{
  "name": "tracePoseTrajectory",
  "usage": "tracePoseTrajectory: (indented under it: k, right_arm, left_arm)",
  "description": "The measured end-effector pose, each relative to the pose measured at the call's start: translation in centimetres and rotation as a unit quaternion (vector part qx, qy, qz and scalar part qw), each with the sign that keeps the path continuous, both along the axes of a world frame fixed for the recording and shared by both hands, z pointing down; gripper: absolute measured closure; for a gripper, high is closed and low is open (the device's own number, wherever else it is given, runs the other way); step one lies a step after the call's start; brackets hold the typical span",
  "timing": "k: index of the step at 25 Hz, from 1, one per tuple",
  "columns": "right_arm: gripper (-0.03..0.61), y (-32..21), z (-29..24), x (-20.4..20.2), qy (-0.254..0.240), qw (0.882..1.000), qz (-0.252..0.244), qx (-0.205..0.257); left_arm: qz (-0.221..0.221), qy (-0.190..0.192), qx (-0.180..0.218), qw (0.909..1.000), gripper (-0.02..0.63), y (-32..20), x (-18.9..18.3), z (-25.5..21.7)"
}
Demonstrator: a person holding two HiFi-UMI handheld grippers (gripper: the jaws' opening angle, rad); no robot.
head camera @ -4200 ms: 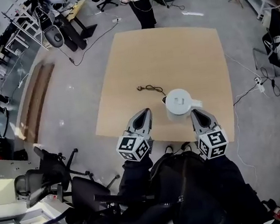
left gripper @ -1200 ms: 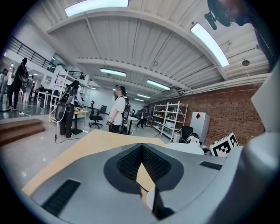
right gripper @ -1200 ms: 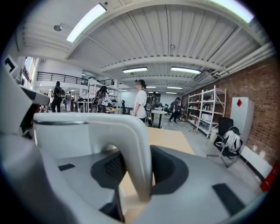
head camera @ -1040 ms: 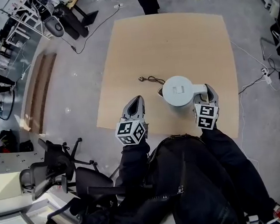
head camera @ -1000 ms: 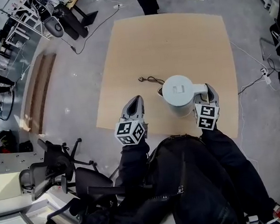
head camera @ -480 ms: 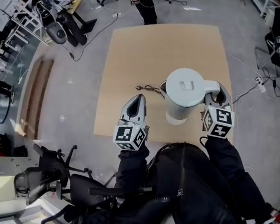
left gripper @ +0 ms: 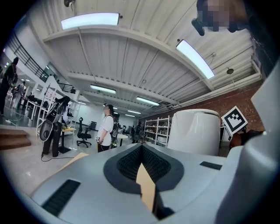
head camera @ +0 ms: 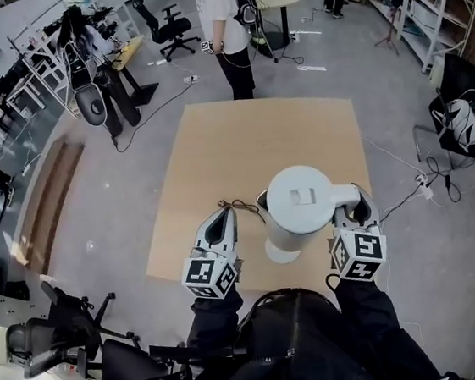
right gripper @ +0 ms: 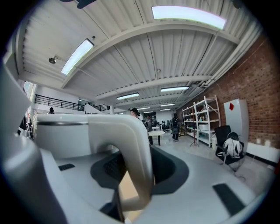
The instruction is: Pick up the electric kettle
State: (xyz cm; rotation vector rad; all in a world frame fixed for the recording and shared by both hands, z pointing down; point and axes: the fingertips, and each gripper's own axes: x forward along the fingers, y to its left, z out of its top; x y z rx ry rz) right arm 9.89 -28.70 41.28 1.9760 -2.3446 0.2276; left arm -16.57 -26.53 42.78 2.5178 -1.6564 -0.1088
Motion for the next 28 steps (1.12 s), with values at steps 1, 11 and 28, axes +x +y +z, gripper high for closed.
tracePoseTrajectory:
  k: [1, 11, 28]
  right_arm:
    - [0.44, 0.1, -0.3, 0.3, -0.001, 1.0, 0.0, 0.002]
    - [0.44, 0.7, -2.2, 0.7, -0.003, 1.0, -0.009, 0.018]
    - [0.44, 1.2, -2.1, 0.0, 0.011, 0.999, -0.02, 0.025]
  left_arm:
    - [0.002, 0.0, 0.002, 1.0, 0.614, 0.0, 0.3, -0.2]
    - [0.01, -0.003, 0.017, 0.9998, 0.614, 0.2, 0.8, -1.7]
    - [0.011, -0.005, 0.009, 0.9999, 0.614, 0.5, 0.6, -1.1]
